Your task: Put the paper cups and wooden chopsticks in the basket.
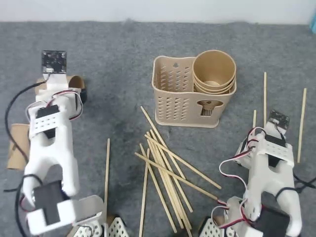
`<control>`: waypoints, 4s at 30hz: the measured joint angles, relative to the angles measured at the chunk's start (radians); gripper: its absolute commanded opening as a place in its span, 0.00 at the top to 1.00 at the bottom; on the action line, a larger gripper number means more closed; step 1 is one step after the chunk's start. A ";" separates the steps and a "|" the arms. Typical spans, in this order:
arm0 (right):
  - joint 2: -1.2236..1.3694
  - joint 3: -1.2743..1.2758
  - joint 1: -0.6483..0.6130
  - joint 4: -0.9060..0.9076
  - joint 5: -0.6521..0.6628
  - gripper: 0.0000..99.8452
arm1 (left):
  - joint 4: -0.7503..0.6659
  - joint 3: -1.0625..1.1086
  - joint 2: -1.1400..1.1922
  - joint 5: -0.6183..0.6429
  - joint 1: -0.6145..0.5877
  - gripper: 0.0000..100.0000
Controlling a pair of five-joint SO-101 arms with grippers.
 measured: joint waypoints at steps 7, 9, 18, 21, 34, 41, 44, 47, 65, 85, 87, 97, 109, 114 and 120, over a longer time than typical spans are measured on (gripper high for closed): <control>0.000 0.000 0.000 0.000 0.000 0.67 | -0.118 0.000 0.084 -0.052 -0.026 0.76; 0.000 0.000 0.000 0.000 0.000 0.67 | -0.138 0.000 0.092 -0.055 -0.031 0.81; 0.000 0.000 0.000 -0.008 0.000 0.67 | -0.149 0.000 0.101 -0.055 -0.046 0.96; 0.000 0.000 0.000 -0.008 0.000 0.67 | -0.149 0.000 0.101 -0.055 -0.046 0.96; 0.000 0.000 0.000 -0.008 0.000 0.67 | -0.017 0.000 0.015 -0.017 -0.060 0.99; 0.000 0.000 0.000 -0.008 0.000 0.67 | 0.279 -0.055 -0.222 0.149 -0.014 0.99; 0.000 0.000 0.000 -0.008 0.000 0.67 | 0.439 -0.100 -0.293 0.196 0.044 0.99; 0.000 0.000 0.000 -0.008 0.000 0.67 | 0.582 -0.141 -0.321 0.253 0.109 0.99; 0.000 0.000 0.000 -0.008 0.000 0.67 | 0.928 -0.666 -0.324 0.572 0.405 0.99; 0.000 0.014 0.000 -0.009 0.000 0.67 | 0.738 -1.026 -0.327 0.957 0.795 0.99; 0.000 0.014 0.000 -0.009 0.000 0.67 | 0.720 -1.016 -0.288 0.957 0.812 0.99; 0.000 0.014 0.000 -0.026 0.000 0.67 | 0.758 -1.003 -0.057 0.959 0.873 0.99; 0.000 0.014 -0.015 -0.026 0.000 0.67 | 0.773 -0.945 0.011 0.954 0.918 0.99; 0.000 0.014 -0.020 -0.026 0.000 0.67 | 0.773 -0.922 0.018 0.865 0.967 0.95; 0.000 0.014 -0.020 -0.026 0.000 0.67 | 0.773 -0.873 0.018 0.773 0.987 0.71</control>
